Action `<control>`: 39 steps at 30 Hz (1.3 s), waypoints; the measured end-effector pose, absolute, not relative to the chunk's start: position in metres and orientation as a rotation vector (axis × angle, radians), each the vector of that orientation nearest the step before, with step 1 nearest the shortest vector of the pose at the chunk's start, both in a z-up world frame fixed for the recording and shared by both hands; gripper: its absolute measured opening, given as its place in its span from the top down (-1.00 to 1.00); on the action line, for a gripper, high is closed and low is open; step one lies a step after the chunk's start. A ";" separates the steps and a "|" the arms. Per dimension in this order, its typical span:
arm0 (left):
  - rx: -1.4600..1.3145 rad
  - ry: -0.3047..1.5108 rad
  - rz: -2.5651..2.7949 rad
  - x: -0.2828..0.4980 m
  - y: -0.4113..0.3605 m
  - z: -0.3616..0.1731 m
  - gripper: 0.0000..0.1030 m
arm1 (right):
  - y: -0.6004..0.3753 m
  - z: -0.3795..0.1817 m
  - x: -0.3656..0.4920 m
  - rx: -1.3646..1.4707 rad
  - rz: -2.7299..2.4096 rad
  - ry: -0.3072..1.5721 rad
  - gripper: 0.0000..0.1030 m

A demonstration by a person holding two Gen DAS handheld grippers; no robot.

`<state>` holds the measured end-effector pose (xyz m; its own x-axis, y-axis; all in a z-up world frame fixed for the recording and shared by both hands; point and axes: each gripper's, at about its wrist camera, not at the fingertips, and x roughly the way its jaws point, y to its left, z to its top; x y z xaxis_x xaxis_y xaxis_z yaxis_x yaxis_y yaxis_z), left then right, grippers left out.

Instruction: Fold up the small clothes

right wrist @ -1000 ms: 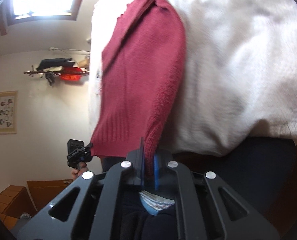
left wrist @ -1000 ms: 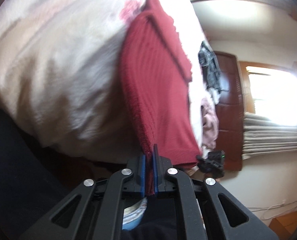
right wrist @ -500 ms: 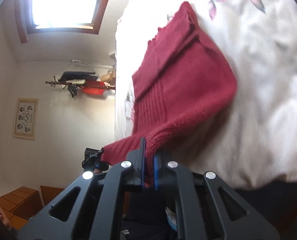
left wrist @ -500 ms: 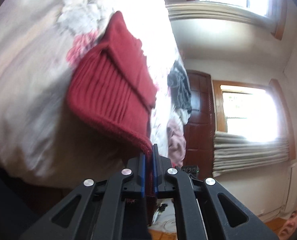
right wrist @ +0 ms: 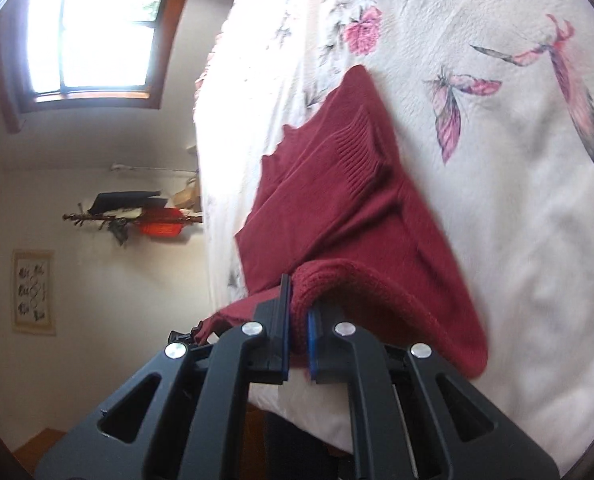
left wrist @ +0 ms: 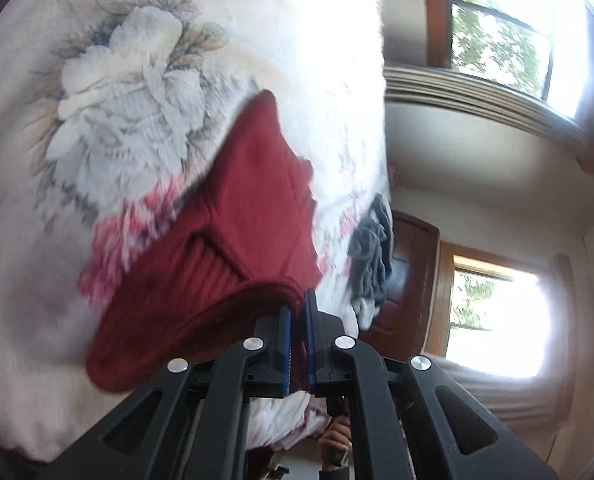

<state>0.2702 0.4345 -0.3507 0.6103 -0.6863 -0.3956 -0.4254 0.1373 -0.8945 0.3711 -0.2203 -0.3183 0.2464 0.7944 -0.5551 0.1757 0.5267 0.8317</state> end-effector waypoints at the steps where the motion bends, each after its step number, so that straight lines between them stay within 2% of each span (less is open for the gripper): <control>1: -1.498 0.996 -0.216 0.279 0.436 -0.359 0.90 | -0.218 -0.325 0.381 0.961 0.509 1.299 0.91; 5: -1.531 1.042 -0.136 0.304 0.437 -0.389 0.89 | -0.209 -0.350 0.415 0.940 0.442 1.352 0.83; 7: -1.545 1.051 -0.100 0.310 0.439 -0.400 0.83 | -0.212 -0.358 0.425 0.970 0.400 1.353 0.55; 8: -1.552 1.042 -0.087 0.311 0.441 -0.401 0.79 | -0.216 -0.359 0.429 0.984 0.384 1.341 0.48; 11: -1.522 0.958 -0.085 0.306 0.452 -0.387 0.42 | -0.227 -0.344 0.429 0.970 0.382 1.281 0.46; 13: -1.410 0.947 -0.103 0.305 0.455 -0.370 0.16 | -0.229 -0.336 0.429 0.896 0.385 1.275 0.38; 14: -1.352 0.959 -0.115 0.306 0.454 -0.365 0.14 | -0.227 -0.332 0.427 0.828 0.382 1.280 0.32; 16: -1.173 1.017 -0.116 0.311 0.446 -0.354 0.09 | -0.220 -0.326 0.424 0.672 0.369 1.290 0.06; 19: -0.908 1.111 -0.124 0.321 0.425 -0.347 0.00 | -0.206 -0.330 0.421 0.517 0.368 1.304 -0.17; 23: -0.638 1.198 -0.124 0.337 0.398 -0.348 -0.14 | -0.185 -0.346 0.421 0.405 0.380 1.335 -0.20; 25: -0.580 1.212 -0.121 0.343 0.389 -0.349 -0.26 | -0.177 -0.355 0.423 0.370 0.376 1.348 -0.20; 27: -0.557 1.236 -0.126 0.349 0.382 -0.352 -0.27 | -0.170 -0.357 0.425 0.339 0.378 1.358 -0.20; 29: -0.494 1.256 -0.120 0.354 0.373 -0.354 -0.27 | -0.161 -0.362 0.428 0.281 0.377 1.368 -0.21; 30: -0.441 1.260 -0.109 0.355 0.369 -0.353 -0.21 | -0.158 -0.362 0.428 0.265 0.386 1.371 -0.21; 32: -0.380 1.280 -0.087 0.353 0.364 -0.351 0.60 | -0.152 -0.363 0.428 0.212 0.384 1.370 0.31; 33: -0.378 1.273 -0.081 0.352 0.363 -0.350 0.84 | -0.150 -0.363 0.426 0.188 0.376 1.379 0.85; 39: -0.281 1.100 -0.068 0.326 0.347 -0.307 0.88 | -0.150 -0.338 0.401 0.128 0.363 1.274 0.85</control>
<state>0.3264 0.3470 -0.3070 0.4555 -0.1932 -0.8690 -0.0839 0.9625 -0.2580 0.4011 -0.1500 -0.3378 0.2444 0.3349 -0.9100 -0.1949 0.9363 0.2922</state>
